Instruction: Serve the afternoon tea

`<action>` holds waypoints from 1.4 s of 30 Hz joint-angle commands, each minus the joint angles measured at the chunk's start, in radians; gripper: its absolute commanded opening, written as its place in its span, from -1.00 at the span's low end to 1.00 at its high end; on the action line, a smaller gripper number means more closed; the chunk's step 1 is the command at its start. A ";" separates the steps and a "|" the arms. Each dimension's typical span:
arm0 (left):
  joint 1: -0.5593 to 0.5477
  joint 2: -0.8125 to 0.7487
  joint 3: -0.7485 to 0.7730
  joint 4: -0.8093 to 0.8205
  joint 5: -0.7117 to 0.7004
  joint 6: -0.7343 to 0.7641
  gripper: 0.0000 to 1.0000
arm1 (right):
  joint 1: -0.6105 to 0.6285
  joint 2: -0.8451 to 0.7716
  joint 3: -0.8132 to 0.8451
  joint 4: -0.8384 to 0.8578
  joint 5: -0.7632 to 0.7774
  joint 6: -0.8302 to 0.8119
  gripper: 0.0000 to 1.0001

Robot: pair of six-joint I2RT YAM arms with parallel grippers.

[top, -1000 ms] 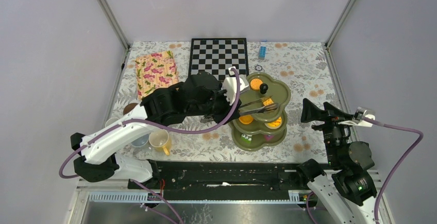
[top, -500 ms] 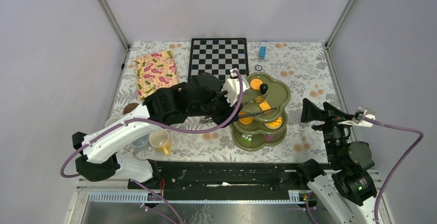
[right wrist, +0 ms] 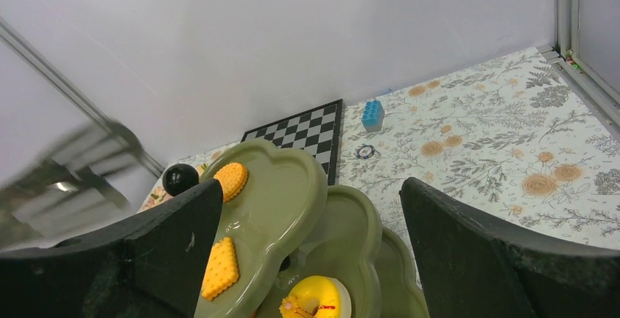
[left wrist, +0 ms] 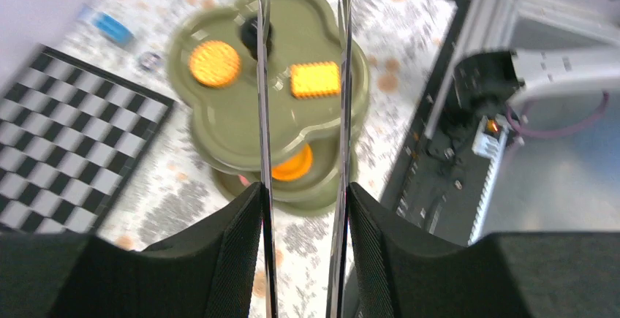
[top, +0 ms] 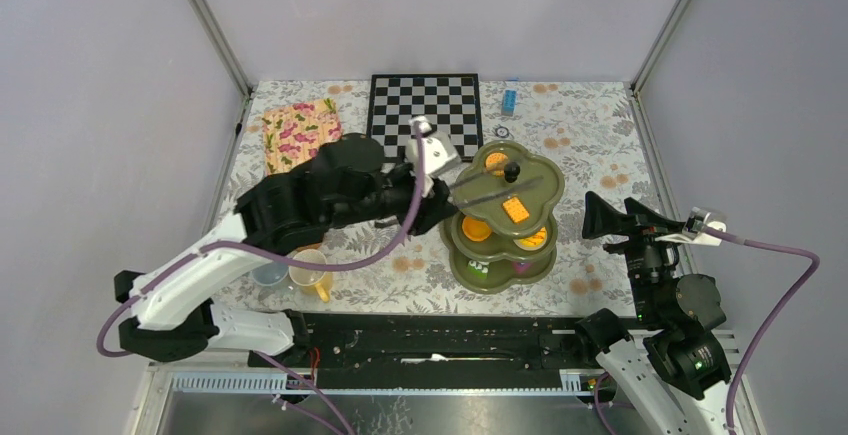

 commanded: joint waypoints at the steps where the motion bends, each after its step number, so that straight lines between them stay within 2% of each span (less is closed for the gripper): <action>1: -0.002 -0.083 0.065 0.177 -0.188 0.039 -0.04 | 0.005 0.012 0.000 0.026 0.001 0.008 0.97; 4: 0.005 -0.078 0.066 0.213 -0.510 0.027 -0.02 | 0.005 0.011 -0.001 0.024 -0.001 0.009 0.97; 6: 0.083 -0.048 0.099 0.172 -0.631 -0.019 0.01 | 0.005 0.008 -0.002 0.023 0.002 0.008 0.97; 9: 0.286 0.010 0.173 0.024 -0.564 -0.153 0.01 | 0.005 0.008 -0.007 0.023 0.004 0.011 0.97; 14: 0.620 0.073 0.121 -0.112 -0.405 -0.282 0.02 | 0.005 0.018 -0.008 0.023 0.001 0.016 0.97; 17: 0.816 0.092 0.013 -0.143 -0.310 -0.311 0.02 | 0.005 0.016 -0.008 0.022 0.001 0.014 0.97; 19: 0.935 0.079 -0.105 -0.099 -0.241 -0.307 0.02 | 0.005 0.013 -0.010 0.023 0.001 0.013 0.97; 22: 1.059 0.065 -0.246 -0.046 -0.166 -0.313 0.01 | 0.005 0.014 -0.011 0.022 -0.001 0.013 0.97; 25: 1.115 0.053 -0.314 -0.037 -0.140 -0.347 0.02 | 0.005 0.015 -0.008 0.022 -0.002 0.011 0.97; 32: 1.121 0.009 -0.418 -0.052 -0.072 -0.446 0.06 | 0.005 0.019 -0.015 0.025 -0.005 0.014 0.97; 42: 1.121 0.026 -0.464 0.019 -0.107 -0.427 0.08 | 0.005 0.015 -0.024 0.027 -0.005 0.012 0.97</action>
